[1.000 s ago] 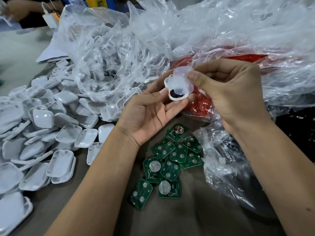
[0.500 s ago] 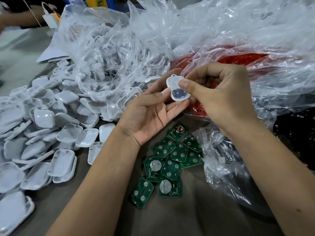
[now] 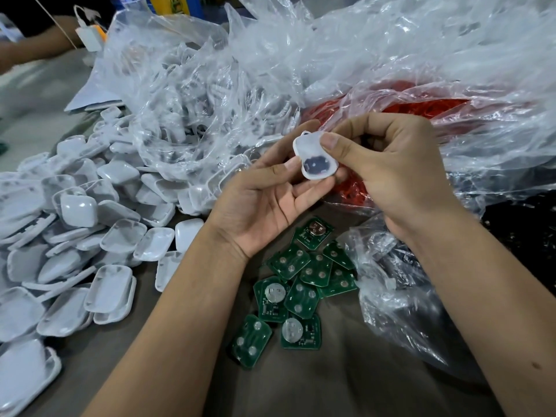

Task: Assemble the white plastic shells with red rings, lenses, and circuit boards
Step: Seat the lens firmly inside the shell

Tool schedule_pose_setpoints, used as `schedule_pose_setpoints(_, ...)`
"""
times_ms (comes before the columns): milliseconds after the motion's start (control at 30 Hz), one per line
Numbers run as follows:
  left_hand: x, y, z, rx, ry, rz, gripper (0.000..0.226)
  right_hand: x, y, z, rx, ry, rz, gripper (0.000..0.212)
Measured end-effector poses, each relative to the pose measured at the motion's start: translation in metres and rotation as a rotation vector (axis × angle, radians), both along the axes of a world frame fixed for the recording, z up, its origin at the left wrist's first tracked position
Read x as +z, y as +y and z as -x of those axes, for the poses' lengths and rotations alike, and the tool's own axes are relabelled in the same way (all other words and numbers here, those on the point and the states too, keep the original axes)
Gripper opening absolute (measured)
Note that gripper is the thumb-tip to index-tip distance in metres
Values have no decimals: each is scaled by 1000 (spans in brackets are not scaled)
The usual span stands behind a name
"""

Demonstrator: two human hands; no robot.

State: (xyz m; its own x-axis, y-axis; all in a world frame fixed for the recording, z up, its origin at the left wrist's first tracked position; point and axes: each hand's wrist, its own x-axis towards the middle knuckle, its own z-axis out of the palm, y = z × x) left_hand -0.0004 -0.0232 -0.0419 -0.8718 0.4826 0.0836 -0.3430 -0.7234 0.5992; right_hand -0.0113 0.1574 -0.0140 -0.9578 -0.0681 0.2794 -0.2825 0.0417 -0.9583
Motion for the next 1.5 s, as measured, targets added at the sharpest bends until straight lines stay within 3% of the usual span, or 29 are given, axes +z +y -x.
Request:
schedule_pose_setpoints(267,-1,0,1,18,4,10,43,-1,-5,0,-166,127,-187,20)
schedule_pose_setpoints(367,-1,1,1,64,-28,4,47,1,-2,-4,-219,225,-206,8)
schedule_pose_setpoints(467,2,2,1,130,-60,-18,45,2,-5,-8,-275,383,-428,10)
schedule_pose_setpoints(600,4,3,1,185,-63,-7,47,0,-9,-11,-228,428,-586,14)
schedule_pose_setpoints(1000,3,2,1,205,-61,-24,44,1,-9,-12,-211,437,-564,14)
schedule_pose_setpoints(1267,4,3,2,223,-72,-10,57,0,-10,-14,-204,491,-621,15)
schedule_pose_setpoints(1500,3,4,2,193,-54,-36,55,1,-10,-14,-196,502,-620,15)
